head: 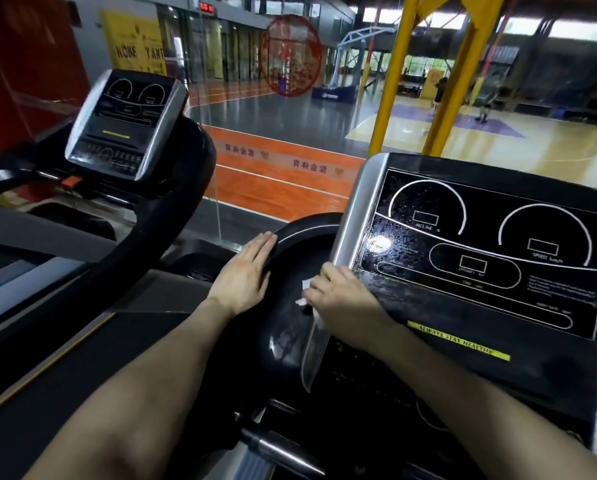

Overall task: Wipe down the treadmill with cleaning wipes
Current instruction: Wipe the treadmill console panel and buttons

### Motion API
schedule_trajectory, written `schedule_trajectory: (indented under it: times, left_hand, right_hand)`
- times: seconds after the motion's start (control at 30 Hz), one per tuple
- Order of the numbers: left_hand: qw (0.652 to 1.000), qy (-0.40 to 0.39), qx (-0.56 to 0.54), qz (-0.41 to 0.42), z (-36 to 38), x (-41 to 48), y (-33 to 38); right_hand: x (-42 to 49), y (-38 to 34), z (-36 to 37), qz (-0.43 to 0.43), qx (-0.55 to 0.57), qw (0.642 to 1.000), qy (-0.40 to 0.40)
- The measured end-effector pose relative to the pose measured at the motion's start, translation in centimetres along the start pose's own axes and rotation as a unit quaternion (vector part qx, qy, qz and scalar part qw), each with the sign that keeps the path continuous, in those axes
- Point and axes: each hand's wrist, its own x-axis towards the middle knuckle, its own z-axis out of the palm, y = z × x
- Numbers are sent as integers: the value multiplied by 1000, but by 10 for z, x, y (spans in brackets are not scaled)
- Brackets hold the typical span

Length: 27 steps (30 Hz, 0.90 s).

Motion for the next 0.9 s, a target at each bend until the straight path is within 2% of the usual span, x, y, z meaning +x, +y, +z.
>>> schedule_trajectory:
  times: [0.1,0.27,0.33,0.4,0.43,0.5,0.57,0.6,0.63,0.7,0.73,0.77,0.83,0.87,0.9]
  left_hand:
    - [994,-18,-29,-107,-10,-15,-9]
    - [972,-103,-80,-193,-26,-69,-37]
    - [959,-121,-124,-224,-24,-90,-39]
    - [955,-104,-135,-241,-22,-102,-37]
    - [958,-93,-128,-239,-21,-103,-37]
    - [962,-76,-130,-229,-22,-102,-38]
    - [964,-63,-127,-224,-21,-102,-39]
    - [965,-54,-124,-223,-20,-102,-39]
    - [966,-49,-123,-223,-19,-102,-39]
    - [966,-40,-129,-221,-17,-100,-41]
    - [966,-40,-129,-220,-16,-100,-43]
    - [966,-41,-129,-221,-16,-101,-44]
    - [966,-39,-131,-220,-18,-103,-42]
    - [966,-38,-135,-216,-19,-104,-41]
    - [967,-37,-138,-213,-22,-104,-39]
  right_hand:
    - [32,13,-11,64,20,998,16]
    - [109,32,-24,213,6,974,83]
    - [128,33,-3,287,35,955,61]
    - [135,9,30,346,68,935,30]
    - [133,-14,47,342,105,933,36]
    - [120,-62,71,258,168,950,49]
    - [108,-65,79,193,148,969,42]
    - [109,-49,77,217,131,966,47]
    - [114,-30,69,283,124,950,39]
    - [130,1,56,437,124,891,12]
    - [138,-6,52,470,137,872,1]
    - [142,-27,52,453,148,879,21]
    - [131,-76,76,322,159,931,71]
    - [116,-89,87,260,126,955,70]
    - [107,-84,85,223,95,970,36]
